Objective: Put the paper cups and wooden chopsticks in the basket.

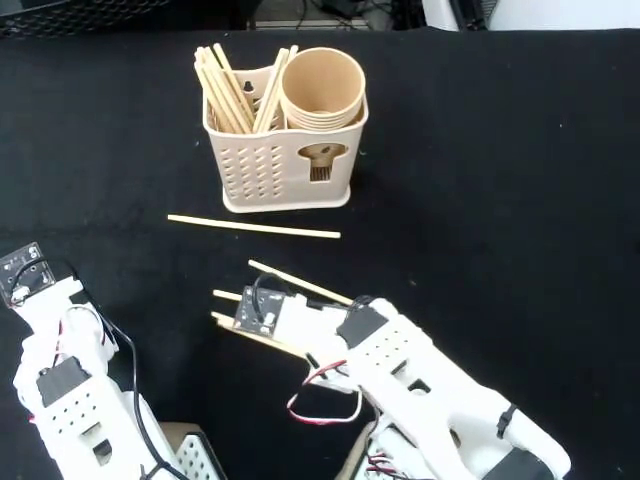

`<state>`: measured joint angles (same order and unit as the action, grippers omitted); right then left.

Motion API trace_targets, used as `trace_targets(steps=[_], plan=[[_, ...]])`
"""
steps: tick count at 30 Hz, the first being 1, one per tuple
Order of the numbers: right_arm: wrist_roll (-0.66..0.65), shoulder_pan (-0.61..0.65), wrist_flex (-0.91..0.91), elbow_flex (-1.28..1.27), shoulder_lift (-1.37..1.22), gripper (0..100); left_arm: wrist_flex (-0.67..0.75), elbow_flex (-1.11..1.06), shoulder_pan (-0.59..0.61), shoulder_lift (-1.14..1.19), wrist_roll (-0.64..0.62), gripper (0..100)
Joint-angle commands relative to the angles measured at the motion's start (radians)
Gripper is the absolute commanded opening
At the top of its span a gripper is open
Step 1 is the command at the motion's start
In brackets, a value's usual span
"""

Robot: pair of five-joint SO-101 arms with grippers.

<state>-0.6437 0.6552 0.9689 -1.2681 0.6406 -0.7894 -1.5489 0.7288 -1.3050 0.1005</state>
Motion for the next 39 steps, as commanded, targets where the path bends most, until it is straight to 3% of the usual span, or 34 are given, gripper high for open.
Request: trace_targets(steps=[1,10,17,20,39], plan=[[-0.009,0.006,-0.026,-0.004,0.019,9.3,0.012,0.010,-0.012,-0.011,-0.002,12],[-0.014,0.008,-0.018,-0.007,0.012,9.4,0.012,0.010,-0.012,-0.011,-0.002,12],[-0.017,0.009,-0.023,0.061,-0.156,9.1,0.012,0.010,-0.012,-0.011,-0.002,12],[-0.017,0.009,-0.026,0.087,-0.182,3.0,0.012,0.010,-0.012,-0.011,-0.002,12],[-0.008,0.005,0.187,0.101,0.242,1.2,0.014,0.010,-0.012,-0.011,-0.002,12]])
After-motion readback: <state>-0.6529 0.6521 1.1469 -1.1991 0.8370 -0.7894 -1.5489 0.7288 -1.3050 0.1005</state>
